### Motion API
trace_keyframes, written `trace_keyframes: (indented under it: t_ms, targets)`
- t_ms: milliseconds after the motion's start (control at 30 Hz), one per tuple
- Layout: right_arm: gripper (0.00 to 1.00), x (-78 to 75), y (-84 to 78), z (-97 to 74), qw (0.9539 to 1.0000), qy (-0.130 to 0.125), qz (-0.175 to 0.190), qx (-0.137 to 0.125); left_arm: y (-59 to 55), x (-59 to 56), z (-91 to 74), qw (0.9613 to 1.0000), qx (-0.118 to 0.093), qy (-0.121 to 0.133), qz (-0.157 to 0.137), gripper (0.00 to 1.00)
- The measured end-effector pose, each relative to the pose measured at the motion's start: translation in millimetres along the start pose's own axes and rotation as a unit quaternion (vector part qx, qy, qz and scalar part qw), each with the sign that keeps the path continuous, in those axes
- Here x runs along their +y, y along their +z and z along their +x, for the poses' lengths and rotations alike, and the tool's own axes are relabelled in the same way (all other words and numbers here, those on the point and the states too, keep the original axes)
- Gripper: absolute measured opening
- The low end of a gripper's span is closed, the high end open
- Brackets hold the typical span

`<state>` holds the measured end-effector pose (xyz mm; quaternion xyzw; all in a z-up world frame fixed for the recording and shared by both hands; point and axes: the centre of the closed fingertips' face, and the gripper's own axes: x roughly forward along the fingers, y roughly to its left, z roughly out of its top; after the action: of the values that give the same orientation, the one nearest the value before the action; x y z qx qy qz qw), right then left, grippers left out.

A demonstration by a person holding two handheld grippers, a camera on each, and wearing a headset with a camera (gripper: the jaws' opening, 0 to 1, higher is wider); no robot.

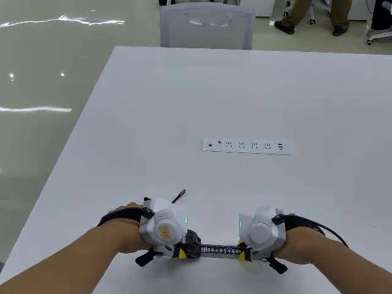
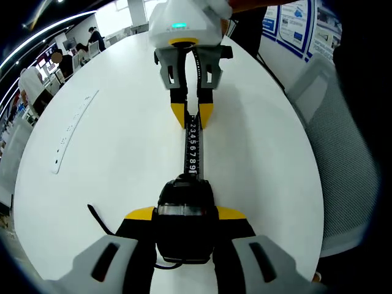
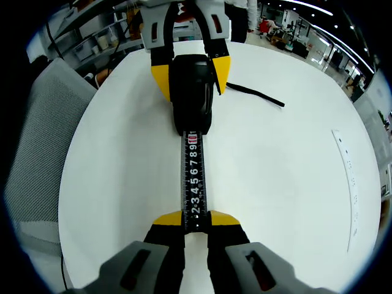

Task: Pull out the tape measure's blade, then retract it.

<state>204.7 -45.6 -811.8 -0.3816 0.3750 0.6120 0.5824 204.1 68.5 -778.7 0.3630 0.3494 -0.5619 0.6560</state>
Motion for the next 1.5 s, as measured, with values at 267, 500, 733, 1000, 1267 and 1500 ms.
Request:
trace_keyframes:
  t_ms: [267, 500, 733, 1000, 1267, 1500]
  targets:
    - [0.12, 1.3, -4.4, -6.9, 1.0000, 0.000, 0.003, 0.004, -1.8, 1.2, 1.2, 1.0000, -0.001, 0.000, 0.000, 0.30]
    - [0.12, -0.5, -9.1, -6.9, 1.0000, 0.000, 0.003, 0.005, -3.6, 2.4, 2.3, 1.0000, -0.007, 0.001, -0.001, 0.30]
    - [0.12, -1.3, -14.8, -6.8, 0.9999, -0.001, 0.001, 0.010, -2.7, 1.9, 1.5, 1.0000, -0.004, 0.001, -0.002, 0.30]
    - [0.12, -3.0, -24.2, -6.8, 0.9998, -0.002, 0.005, 0.017, -1.4, 1.1, 0.3, 1.0000, -0.005, 0.001, -0.001, 0.30]
    - [0.12, -2.6, -32.8, -11.1, 0.9997, -0.003, 0.005, 0.025, -4.1, 2.5, 2.3, 1.0000, -0.005, 0.001, -0.001, 0.30]
    - [0.12, -1.8, -36.2, -14.0, 0.9996, -0.003, 0.006, 0.026, -6.4, 3.5, 4.1, 1.0000, -0.005, 0.001, -0.002, 0.30]
